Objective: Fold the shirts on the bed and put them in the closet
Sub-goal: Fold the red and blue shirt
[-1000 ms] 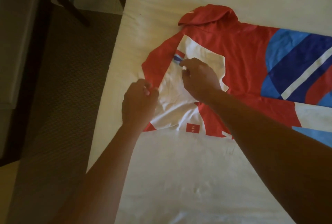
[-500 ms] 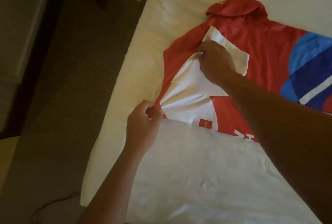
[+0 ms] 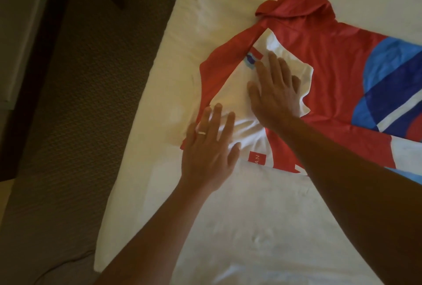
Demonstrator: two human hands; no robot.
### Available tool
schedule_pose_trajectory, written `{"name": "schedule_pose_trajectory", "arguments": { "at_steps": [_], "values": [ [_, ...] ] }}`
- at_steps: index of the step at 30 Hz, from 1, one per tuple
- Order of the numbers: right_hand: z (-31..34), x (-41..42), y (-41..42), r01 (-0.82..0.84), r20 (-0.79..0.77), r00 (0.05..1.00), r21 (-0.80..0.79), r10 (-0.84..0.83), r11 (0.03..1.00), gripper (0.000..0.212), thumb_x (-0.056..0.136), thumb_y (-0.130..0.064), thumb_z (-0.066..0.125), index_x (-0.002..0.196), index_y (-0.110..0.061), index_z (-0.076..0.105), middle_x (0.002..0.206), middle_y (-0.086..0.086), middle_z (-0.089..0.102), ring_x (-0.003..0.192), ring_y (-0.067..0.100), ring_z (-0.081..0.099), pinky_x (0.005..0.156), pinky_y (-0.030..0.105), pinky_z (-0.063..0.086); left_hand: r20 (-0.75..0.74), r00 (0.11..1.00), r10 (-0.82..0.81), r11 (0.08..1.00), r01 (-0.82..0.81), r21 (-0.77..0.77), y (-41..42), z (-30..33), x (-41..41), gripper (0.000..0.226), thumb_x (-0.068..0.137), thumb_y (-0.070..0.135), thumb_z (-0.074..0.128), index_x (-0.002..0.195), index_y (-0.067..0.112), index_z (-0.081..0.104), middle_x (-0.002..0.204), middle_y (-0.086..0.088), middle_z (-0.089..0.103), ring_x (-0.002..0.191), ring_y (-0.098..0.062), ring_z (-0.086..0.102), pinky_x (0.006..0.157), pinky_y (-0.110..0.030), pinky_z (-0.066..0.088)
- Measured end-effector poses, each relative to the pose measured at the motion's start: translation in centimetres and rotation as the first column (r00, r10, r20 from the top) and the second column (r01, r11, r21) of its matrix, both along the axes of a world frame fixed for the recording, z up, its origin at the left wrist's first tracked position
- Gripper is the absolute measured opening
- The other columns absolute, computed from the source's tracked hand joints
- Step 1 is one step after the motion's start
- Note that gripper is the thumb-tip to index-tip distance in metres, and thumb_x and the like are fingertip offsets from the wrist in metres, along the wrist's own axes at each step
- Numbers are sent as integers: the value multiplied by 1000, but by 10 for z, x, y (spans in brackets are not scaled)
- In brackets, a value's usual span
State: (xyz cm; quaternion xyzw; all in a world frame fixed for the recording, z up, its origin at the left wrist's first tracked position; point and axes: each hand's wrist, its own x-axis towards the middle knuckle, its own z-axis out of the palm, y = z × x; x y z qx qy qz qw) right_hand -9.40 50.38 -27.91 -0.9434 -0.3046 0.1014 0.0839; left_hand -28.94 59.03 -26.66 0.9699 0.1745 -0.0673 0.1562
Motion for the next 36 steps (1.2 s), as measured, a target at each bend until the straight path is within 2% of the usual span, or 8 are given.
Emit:
{"name": "schedule_pose_trajectory", "arguments": {
  "at_steps": [2, 4, 7, 9, 13, 19, 30, 36],
  "values": [
    [-7, 9, -4, 0, -112, 994, -87, -10, 996, 63, 104, -49, 27, 161, -25, 12, 169, 7, 0, 155, 29, 3, 119, 54, 13, -85, 996, 16, 999, -13, 30, 8, -12, -2, 71, 104, 60, 31, 162, 20, 22, 170, -8, 16, 156, -30, 17, 122, -52, 22],
    [-10, 17, -7, -17, -162, 987, -102, 1, 995, 64, 105, -51, 24, 161, -31, 3, 169, 4, -7, 156, 27, -4, 120, 55, 10, -119, 993, 1, 998, 6, 57, 15, -20, -8, 75, 103, 62, 29, 164, 20, 15, 171, -5, 8, 157, -28, 11, 123, -51, 18],
    [-7, 24, 0, 21, -151, 988, -72, -32, 997, 59, 105, -44, 29, 160, -29, 15, 169, 6, 4, 154, 31, 7, 117, 56, 15, -113, 994, -14, 998, 22, 63, 18, -23, -10, 78, 102, 64, 29, 164, 21, 12, 171, -4, 5, 158, -26, 8, 124, -50, 15],
    [0, 27, 9, 24, -20, 1000, -9, -24, 1000, 53, 101, -32, 42, 153, -23, 34, 165, 8, 21, 147, 35, 24, 112, 55, 26, -99, 995, -7, 998, 13, 60, 17, -24, -9, 79, 101, 66, 31, 164, 22, 13, 171, -4, 5, 158, -27, 8, 124, -50, 14],
    [10, 39, 28, -153, 151, 977, 27, 147, 988, 60, 82, -4, 57, 141, -17, 50, 152, 14, 41, 133, 42, 40, 102, 55, 36, -106, 994, -6, 998, 12, 61, 16, -25, -9, 83, 98, 70, 32, 164, 22, 13, 171, -3, 5, 158, -28, 6, 124, -52, 14],
    [12, 61, 39, -123, 287, 948, -55, 134, 991, 31, 80, -16, 78, 109, -11, 67, 127, 17, 59, 114, 42, 54, 88, 49, 44, -45, 999, 20, 997, -17, 71, 13, -23, -5, 85, 94, 69, 36, 161, 19, 26, 170, -6, 13, 156, -31, 14, 120, -54, 23],
    [25, 63, 18, -86, 302, 952, 117, 47, 989, 12, 75, -4, 69, 84, -12, 67, 111, 10, 64, 105, 39, 55, 83, 45, 42, -68, 995, 76, 995, -71, 70, 9, -13, 6, 75, 98, 65, 26, 155, 19, 39, 167, -8, 25, 153, -34, 25, 117, -55, 28],
    [41, 25, -48, -79, 261, 965, 200, 25, 977, 13, 74, -10, 71, 85, -9, 63, 108, 9, 63, 104, 33, 51, 82, 44, 39, 60, 993, 98, 988, -104, 113, 6, -1, 9, 48, 97, 46, 48, 134, 19, 61, 147, -12, 50, 134, -33, 46, 100, -51, 42]
  ]
}}
